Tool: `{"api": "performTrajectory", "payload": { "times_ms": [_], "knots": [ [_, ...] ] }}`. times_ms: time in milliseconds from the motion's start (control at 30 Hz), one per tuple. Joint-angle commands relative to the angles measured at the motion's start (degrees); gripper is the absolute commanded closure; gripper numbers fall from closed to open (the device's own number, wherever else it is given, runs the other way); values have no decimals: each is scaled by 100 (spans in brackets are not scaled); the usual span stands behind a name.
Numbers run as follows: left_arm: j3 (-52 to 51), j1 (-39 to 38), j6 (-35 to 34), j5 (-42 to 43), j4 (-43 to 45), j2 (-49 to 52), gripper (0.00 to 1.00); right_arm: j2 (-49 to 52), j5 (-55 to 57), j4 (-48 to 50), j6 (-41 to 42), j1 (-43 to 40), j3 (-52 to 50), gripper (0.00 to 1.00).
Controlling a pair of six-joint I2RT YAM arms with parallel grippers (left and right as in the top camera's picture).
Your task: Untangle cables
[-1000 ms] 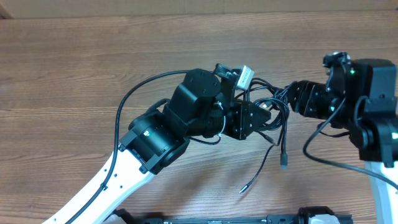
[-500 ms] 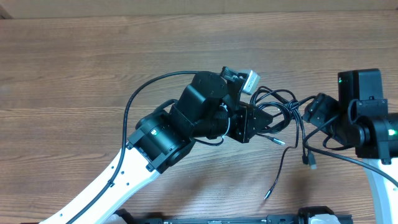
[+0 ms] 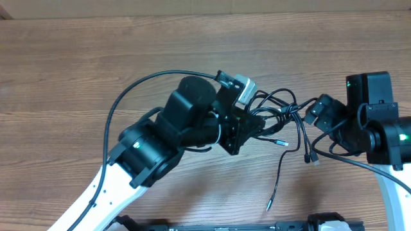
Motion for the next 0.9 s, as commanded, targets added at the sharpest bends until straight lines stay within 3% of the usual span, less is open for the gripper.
{"api": "performTrajectory", "payload": {
  "times_ms": [0, 33, 67, 133, 200, 367, 567, 867],
  "knots": [
    [90, 133, 579, 138, -39, -649, 96, 90, 717, 87, 219, -216, 66, 26],
    [90, 133, 579, 138, -39, -649, 96, 90, 584, 131, 125, -216, 66, 33],
    [90, 133, 577, 138, -39, -647, 96, 87, -103, 358, -444, -216, 66, 52],
    [90, 133, 579, 140, -46, -647, 96, 87, -918, 595, -1102, -216, 66, 70],
    [90, 133, 577, 140, -37, -649, 96, 87, -1180, 706, -1250, -216, 66, 96],
    [90, 133, 546, -81, -39, -647, 96, 74, -1486, 708, -1808, -212, 66, 96],
    [90, 133, -122, -662, 4, -603, 96, -210, -3329, 927, -3477, -210, 66, 96],
    [90, 133, -951, -660, 144, -116, 96, -953, -4485, 1075, -3965, -212, 66, 96]
  ]
}}
